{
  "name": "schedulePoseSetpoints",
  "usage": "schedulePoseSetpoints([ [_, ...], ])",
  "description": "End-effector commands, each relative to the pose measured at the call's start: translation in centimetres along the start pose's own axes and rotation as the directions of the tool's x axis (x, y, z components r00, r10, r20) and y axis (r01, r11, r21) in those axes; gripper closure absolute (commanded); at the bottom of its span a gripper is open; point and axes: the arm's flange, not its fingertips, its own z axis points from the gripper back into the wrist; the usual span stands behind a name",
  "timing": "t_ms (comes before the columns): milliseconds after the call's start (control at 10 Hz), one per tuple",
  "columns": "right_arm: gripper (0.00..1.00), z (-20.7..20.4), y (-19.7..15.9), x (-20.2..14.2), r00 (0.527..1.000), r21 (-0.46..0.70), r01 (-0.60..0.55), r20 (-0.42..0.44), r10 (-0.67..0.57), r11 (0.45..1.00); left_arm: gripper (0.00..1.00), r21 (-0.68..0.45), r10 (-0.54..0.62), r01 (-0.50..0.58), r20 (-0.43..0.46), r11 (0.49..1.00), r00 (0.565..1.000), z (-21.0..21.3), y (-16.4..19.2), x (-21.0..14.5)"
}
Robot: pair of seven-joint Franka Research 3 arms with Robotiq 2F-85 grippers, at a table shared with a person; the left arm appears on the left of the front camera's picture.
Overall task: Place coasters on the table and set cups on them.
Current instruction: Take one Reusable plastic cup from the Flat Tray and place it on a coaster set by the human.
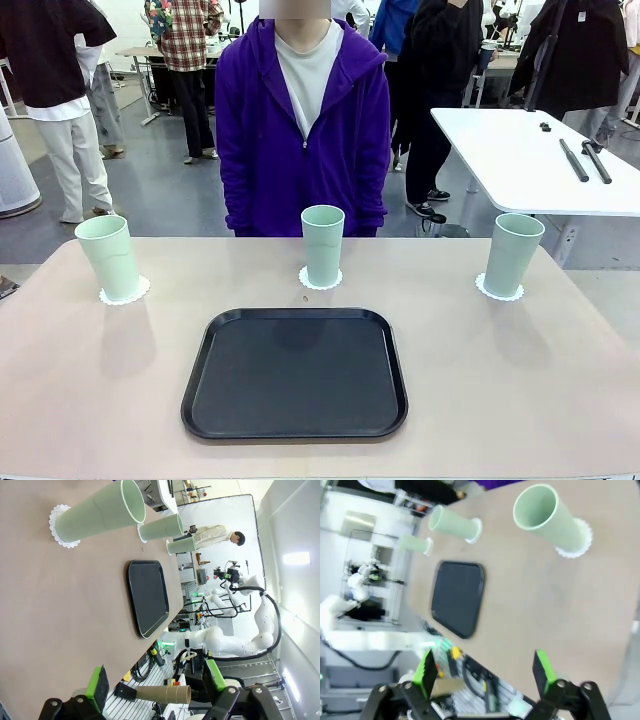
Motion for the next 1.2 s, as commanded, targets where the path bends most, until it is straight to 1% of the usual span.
schedulePoseSetpoints([
  [0, 0.0, 0.3, -4.0, -1.3, 0.994, 0.165, 0.034, 0.1, -0.051, 0.986, 0.0, 0.0, -0.008, 0.008, 0.004, 1.0, 1.0, 0.2, -0.1, -0.1],
  [100, 0.0, 0.1, -5.6, -2.9, 0.987, 0.21, 0.057, 0.133, -0.087, 0.976, 0.0, 0.0, -0.008, 0.008, 0.004, 1.0, 1.0, 0.2, -0.1, -0.1],
  [200, 0.0, 0.0, -6.9, -4.4, 0.982, 0.268, 0.052, 0.161, -0.097, 0.962, 0.0, 0.0, -0.008, 0.008, 0.004, 1.0, 1.0, 0.2, -0.1, -0.1],
  [300, 0.0, 0.0, -7.9, -5.4, 0.981, 0.315, 0.053, 0.159, -0.108, 0.948, 0.0, 0.0, -0.008, 0.008, 0.004, 1.0, 1.0, 0.2, -0.1, -0.1],
  [400, 0.0, -0.2, -8.8, -6.0, 0.986, 0.355, 0.056, 0.125, -0.107, 0.933, 0.0, 0.0, -0.008, 0.008, 0.004, 1.0, 1.0, 0.2, -0.1, -0.1],
  [500, 0.0, -0.4, -9.6, -6.4, 0.988, 0.373, 0.057, 0.109, -0.105, 0.926, 0.0, 0.0, -0.008, 0.008, 0.004, 1.0, 1.0, 0.2, -0.1, -0.1],
  [700, 0.0, -1.1, -10.5, -6.9, 0.985, 0.382, 0.035, 0.144, -0.097, 0.923, 0.0, 0.0, -0.008, 0.008, 0.004, 1.0, 1.0, 0.2, -0.1, -0.1],
  [900, 0.0, -1.7, -11.4, -6.9, 0.986, 0.38, 0.029, 0.143, -0.089, 0.924, 0.0, 0.0, -0.008, 0.008, 0.004, 1.0, 1.0, 0.2, -0.1, -0.1],
  [1000, 0.0, -1.6, -11.6, -6.6, 0.977, 0.379, 0.009, 0.192, -0.088, 0.925, 0.0, 0.0, -0.008, 0.008, 0.004, 1.0, 1.0, 0.2, -0.1, -0.1],
  [1100, 0.0, -1.9, -10.8, -7.4, 0.987, 0.372, 0.056, 0.118, -0.107, 0.926, 0.0, 0.0, -0.008, 0.008, 0.004, 1.0, 1.0, 0.2, -0.1, -0.1],
])
